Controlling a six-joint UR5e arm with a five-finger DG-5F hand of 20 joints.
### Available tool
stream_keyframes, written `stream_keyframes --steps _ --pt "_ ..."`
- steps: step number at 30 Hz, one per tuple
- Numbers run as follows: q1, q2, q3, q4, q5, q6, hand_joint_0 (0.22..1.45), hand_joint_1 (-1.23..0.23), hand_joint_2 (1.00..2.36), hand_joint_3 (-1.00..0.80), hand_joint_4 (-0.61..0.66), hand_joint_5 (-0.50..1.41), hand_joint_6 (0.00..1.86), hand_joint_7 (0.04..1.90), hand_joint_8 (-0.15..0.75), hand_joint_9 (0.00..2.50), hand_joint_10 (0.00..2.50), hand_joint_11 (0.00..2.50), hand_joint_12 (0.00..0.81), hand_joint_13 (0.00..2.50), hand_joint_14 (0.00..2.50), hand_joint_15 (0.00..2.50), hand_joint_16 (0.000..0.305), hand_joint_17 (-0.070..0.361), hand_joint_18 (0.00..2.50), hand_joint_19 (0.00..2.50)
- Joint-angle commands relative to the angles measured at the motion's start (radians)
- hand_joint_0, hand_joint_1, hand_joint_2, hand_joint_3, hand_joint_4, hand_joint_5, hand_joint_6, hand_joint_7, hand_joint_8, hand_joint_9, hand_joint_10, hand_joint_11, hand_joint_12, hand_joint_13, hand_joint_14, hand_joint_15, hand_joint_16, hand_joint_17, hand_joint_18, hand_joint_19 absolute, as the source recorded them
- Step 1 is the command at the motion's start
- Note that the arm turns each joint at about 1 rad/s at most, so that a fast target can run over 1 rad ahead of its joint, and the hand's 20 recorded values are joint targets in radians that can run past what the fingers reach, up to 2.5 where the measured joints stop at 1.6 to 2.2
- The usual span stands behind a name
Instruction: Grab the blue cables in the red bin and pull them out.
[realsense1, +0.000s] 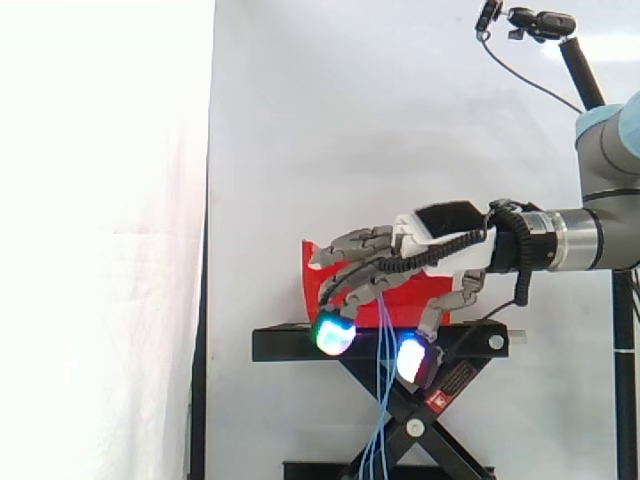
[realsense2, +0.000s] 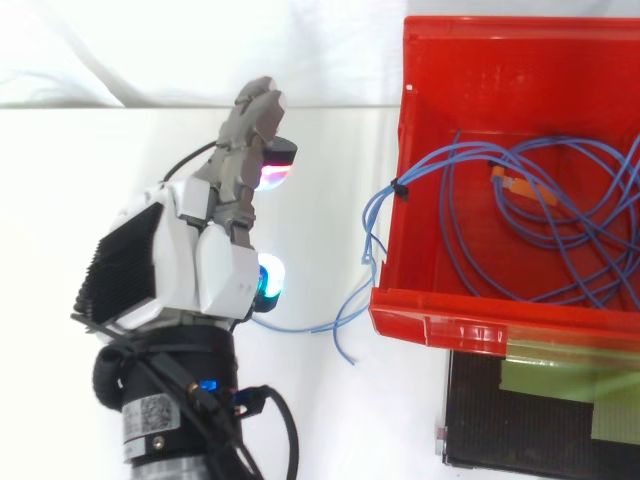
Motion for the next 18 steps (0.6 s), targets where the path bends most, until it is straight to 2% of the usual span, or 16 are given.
stream_keyframes --steps 1,2,5,10,11,18 --pt "-0.007 -0.037 0.017 0.016 -0.022 0.035 0.73 -1.02 1.00 -1.00 0.20 0.62 0.00 0.64 0.277 0.47 0.01 0.34 0.362 0.23 0.01 0.16 0.054 0.122 0.17 0.35" --pt "-0.010 -0.039 0.032 0.018 -0.039 0.048 0.73 -1.02 1.00 -1.00 0.19 0.62 0.00 0.64 0.277 0.47 0.01 0.34 0.363 0.23 0.01 0.15 0.054 0.122 0.17 0.36" --pt "-0.014 -0.049 0.040 0.016 -0.054 0.061 0.73 -1.02 1.00 -1.00 0.20 0.62 0.00 0.63 0.277 0.47 0.01 0.34 0.363 0.23 0.01 0.16 0.054 0.122 0.17 0.36" --pt "-0.014 -0.049 0.062 -0.030 -0.057 0.063 0.74 -1.01 1.00 -1.00 0.20 0.62 0.00 0.64 0.277 0.47 0.01 0.34 0.363 0.23 0.01 0.16 0.054 0.122 0.17 0.36" --pt "-0.014 -0.049 0.075 -0.056 -0.059 0.063 0.74 -1.01 1.00 -1.00 0.20 0.62 0.00 0.63 0.277 0.47 0.01 0.34 0.363 0.23 0.01 0.16 0.054 0.122 0.17 0.36" --pt "-0.020 -0.048 0.112 -0.113 -0.059 0.063 0.74 -1.01 1.00 -1.00 0.20 0.62 0.00 0.63 0.278 0.47 0.01 0.34 0.362 0.23 0.01 0.15 0.054 0.122 0.17 0.36"
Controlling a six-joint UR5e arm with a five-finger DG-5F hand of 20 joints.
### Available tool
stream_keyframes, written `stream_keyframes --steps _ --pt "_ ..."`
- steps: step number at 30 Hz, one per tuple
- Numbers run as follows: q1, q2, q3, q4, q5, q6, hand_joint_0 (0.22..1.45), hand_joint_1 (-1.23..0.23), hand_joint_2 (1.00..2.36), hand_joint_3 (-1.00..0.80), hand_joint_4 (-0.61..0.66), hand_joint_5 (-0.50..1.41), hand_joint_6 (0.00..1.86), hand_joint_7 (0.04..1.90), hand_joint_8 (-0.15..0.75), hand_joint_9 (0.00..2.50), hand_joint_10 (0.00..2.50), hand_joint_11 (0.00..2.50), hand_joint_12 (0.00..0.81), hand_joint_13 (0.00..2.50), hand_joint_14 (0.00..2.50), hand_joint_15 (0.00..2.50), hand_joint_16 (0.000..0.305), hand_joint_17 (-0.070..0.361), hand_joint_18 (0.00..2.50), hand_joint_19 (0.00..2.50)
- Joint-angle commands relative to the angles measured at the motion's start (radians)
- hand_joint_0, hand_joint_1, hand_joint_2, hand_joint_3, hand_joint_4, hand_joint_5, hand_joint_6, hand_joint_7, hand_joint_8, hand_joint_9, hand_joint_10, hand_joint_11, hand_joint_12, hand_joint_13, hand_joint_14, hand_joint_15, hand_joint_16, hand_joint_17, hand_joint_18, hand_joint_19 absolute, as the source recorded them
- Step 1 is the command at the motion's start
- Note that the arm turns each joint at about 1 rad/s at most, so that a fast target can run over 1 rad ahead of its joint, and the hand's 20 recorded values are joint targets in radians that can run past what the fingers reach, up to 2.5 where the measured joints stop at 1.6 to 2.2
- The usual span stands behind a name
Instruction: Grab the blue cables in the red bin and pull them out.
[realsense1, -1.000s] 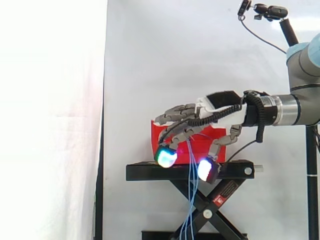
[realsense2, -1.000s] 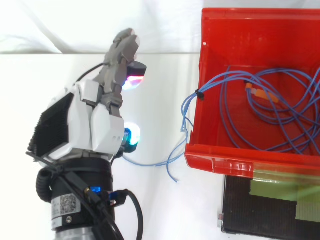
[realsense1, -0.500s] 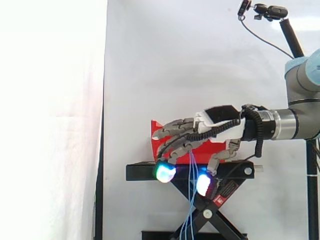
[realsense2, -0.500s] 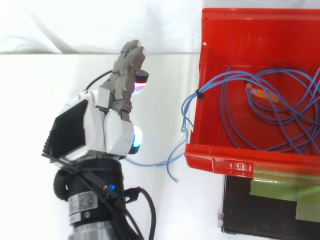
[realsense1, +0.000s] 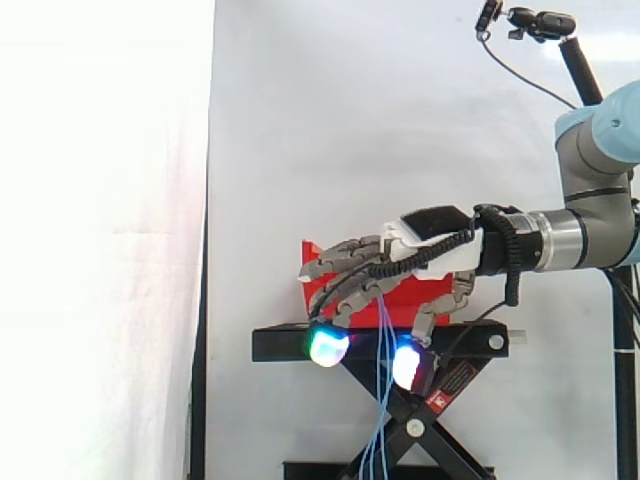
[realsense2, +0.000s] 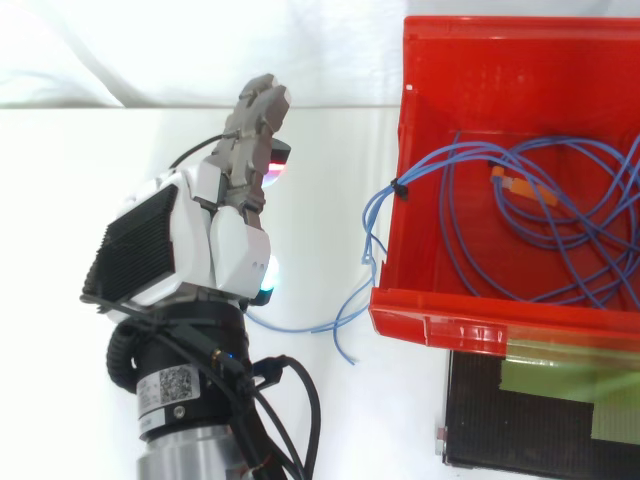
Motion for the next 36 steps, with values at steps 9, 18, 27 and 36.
stream_keyframes --steps 9,18,27,36 --pt "-0.011 0.000 0.059 -0.079 -0.002 -0.018 0.74 -1.01 1.00 -1.00 0.20 0.62 0.00 0.63 0.277 0.47 0.01 0.34 0.361 0.23 0.01 0.16 0.054 0.122 0.17 0.36" --pt "-0.021 0.000 0.062 -0.065 -0.016 -0.080 0.74 -1.01 1.00 -1.00 0.20 0.62 0.00 0.63 0.278 0.47 0.01 0.34 0.361 0.23 0.01 0.15 0.054 0.122 0.17 0.36" --pt "-0.034 0.000 0.062 -0.073 -0.027 -0.080 0.74 -1.01 1.00 -1.00 0.20 0.62 0.00 0.63 0.278 0.47 0.01 0.33 0.360 0.23 0.01 0.16 0.054 0.122 0.17 0.36" --pt "-0.041 0.000 0.062 -0.073 -0.031 -0.080 0.74 -1.01 1.00 -1.00 0.20 0.62 0.00 0.63 0.275 0.47 0.01 0.34 0.360 0.23 0.01 0.16 0.054 0.122 0.17 0.36"
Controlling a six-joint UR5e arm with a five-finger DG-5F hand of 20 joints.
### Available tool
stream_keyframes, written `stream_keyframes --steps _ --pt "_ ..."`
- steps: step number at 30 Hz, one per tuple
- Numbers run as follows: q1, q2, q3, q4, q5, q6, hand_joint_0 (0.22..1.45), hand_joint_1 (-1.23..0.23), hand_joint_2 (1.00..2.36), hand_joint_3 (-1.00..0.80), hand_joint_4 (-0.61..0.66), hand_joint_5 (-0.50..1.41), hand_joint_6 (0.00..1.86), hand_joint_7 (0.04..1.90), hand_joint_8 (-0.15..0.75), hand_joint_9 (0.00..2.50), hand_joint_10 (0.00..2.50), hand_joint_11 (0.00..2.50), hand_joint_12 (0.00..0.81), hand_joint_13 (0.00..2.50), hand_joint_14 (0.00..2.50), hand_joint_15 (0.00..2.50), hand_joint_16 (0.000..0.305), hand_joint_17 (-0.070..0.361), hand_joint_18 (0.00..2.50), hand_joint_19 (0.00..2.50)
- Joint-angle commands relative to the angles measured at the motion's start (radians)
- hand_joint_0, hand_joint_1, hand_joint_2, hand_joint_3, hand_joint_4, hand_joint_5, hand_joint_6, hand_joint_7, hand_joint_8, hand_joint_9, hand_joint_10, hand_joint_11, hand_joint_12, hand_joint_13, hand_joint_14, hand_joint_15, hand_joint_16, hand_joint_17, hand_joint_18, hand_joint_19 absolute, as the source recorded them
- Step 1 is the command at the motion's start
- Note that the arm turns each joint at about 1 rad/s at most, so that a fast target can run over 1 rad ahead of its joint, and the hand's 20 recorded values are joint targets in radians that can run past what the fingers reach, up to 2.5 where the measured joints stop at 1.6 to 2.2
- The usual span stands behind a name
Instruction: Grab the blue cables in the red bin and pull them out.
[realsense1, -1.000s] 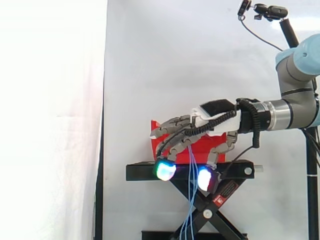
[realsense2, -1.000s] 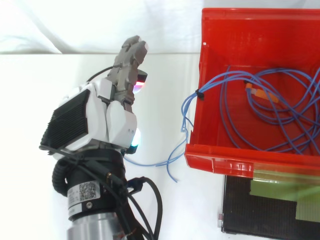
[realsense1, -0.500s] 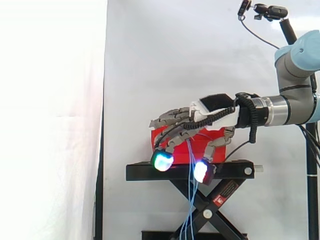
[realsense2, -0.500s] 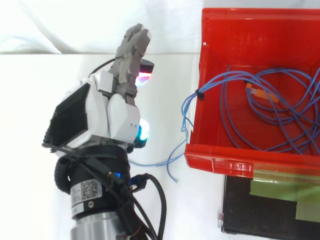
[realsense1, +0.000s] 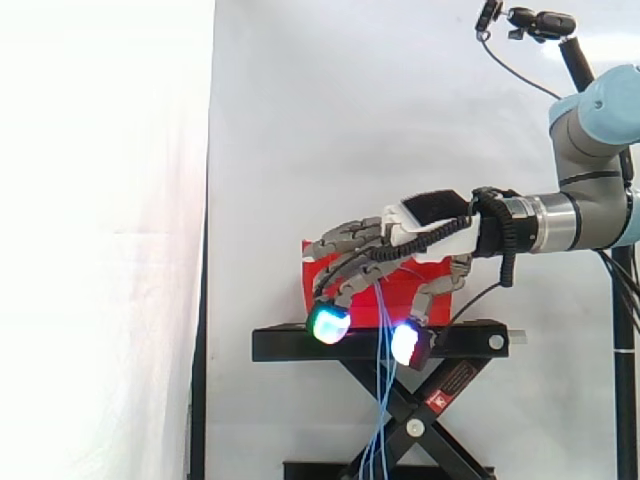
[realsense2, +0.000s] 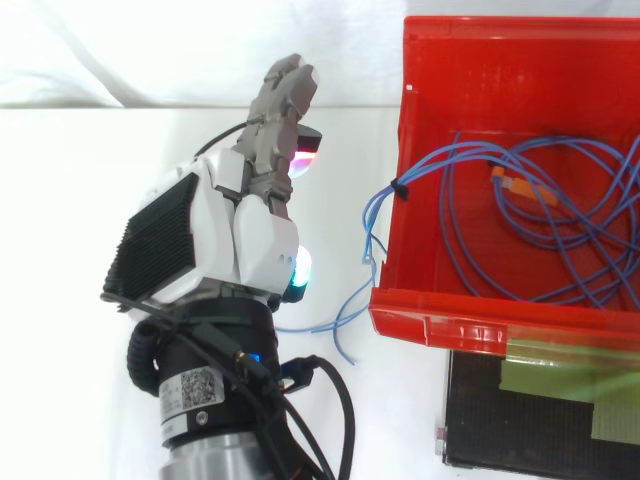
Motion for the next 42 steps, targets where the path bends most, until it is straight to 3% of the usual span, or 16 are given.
stream_keyframes --steps 1,16,24,42 --pt "-0.003 0.000 0.000 0.000 -0.004 0.000 0.74 -1.01 1.00 -1.00 0.20 0.62 0.00 0.63 0.276 0.47 0.01 0.34 0.361 0.23 0.01 0.16 0.054 0.122 0.17 0.36" --pt "-0.011 0.000 -0.005 0.009 -0.005 -0.012 0.75 -1.01 1.00 -1.00 0.20 0.62 0.00 0.63 0.275 0.47 0.01 0.34 0.361 0.23 0.01 0.16 0.054 0.121 0.17 0.36" --pt "-0.012 0.000 -0.026 0.008 -0.022 -0.031 0.75 -1.01 1.00 -1.00 0.20 0.62 0.00 0.63 0.276 0.47 0.01 0.34 0.361 0.23 0.01 0.16 0.054 0.121 0.18 0.36" --pt "-0.022 0.000 -0.025 0.001 -0.035 -0.075 0.75 -1.01 1.00 -1.00 0.19 0.62 0.00 0.64 0.275 0.47 0.01 0.34 0.359 0.24 0.01 0.16 0.054 0.120 0.18 0.35"
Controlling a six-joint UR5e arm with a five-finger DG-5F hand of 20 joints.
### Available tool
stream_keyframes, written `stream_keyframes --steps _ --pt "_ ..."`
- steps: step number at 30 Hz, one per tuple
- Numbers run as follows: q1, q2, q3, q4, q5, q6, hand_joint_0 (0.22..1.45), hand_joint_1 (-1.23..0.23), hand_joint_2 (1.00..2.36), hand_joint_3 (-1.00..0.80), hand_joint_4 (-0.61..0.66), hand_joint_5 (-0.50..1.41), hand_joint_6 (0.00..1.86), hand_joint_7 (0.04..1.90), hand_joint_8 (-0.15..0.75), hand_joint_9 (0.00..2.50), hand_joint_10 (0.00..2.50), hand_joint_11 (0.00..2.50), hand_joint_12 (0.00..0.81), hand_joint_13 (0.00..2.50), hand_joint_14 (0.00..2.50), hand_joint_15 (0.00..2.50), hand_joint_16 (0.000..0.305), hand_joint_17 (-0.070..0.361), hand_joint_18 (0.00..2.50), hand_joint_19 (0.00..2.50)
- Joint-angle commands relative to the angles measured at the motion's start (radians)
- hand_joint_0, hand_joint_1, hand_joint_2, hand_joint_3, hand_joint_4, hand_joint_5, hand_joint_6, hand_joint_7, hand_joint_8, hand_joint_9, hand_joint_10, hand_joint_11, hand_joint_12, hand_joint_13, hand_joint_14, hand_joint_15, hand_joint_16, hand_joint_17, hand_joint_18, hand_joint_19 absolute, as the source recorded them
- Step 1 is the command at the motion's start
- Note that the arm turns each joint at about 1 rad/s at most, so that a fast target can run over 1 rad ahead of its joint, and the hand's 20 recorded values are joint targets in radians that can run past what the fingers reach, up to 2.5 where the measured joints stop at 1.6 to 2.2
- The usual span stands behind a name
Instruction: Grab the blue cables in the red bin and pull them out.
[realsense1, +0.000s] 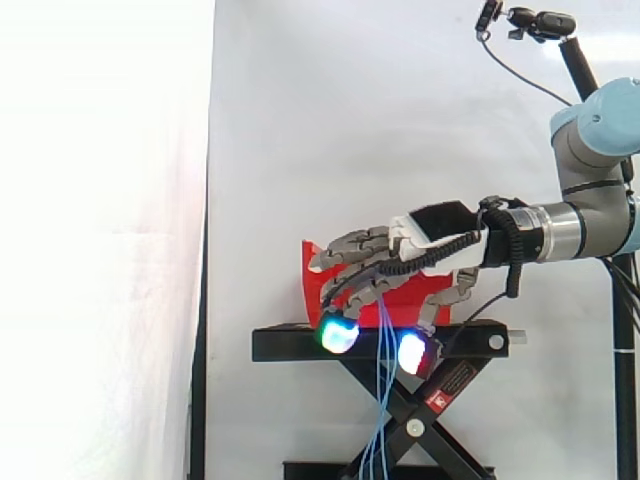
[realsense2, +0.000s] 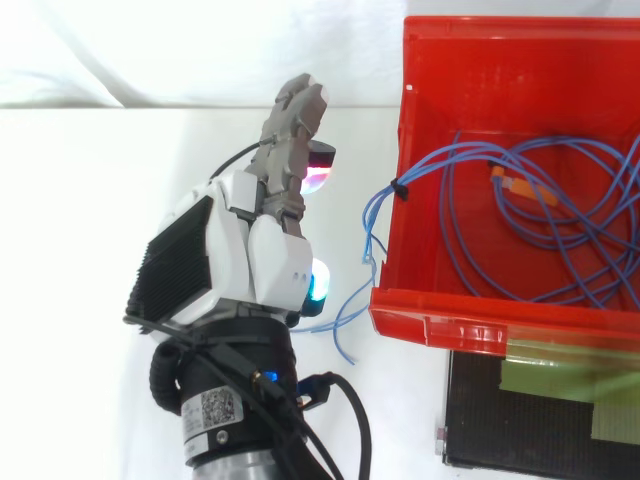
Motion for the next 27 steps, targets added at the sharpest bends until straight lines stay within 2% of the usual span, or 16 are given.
stream_keyframes --steps 1,15,23,27 --pt "-0.002 0.000 0.000 0.000 -0.001 -0.007 0.76 -1.01 1.00 -1.00 0.19 0.62 0.00 0.63 0.275 0.47 0.01 0.34 0.359 0.24 0.01 0.15 0.054 0.120 0.18 0.35" --pt "-0.009 0.000 0.000 -0.008 -0.016 -0.018 0.76 -1.01 1.00 -1.00 0.20 0.62 0.00 0.64 0.276 0.47 0.01 0.34 0.358 0.24 0.01 0.16 0.053 0.120 0.18 0.36" --pt "-0.017 0.000 0.000 -0.005 -0.027 -0.030 0.76 -1.01 1.00 -1.00 0.19 0.63 0.00 0.63 0.275 0.47 0.01 0.33 0.358 0.24 0.01 0.15 0.053 0.120 0.18 0.36" --pt "-0.026 0.000 0.000 -0.002 -0.027 -0.030 0.76 -1.01 1.00 -1.00 0.20 0.63 0.00 0.63 0.276 0.47 0.01 0.34 0.358 0.24 0.01 0.15 0.053 0.120 0.18 0.36"
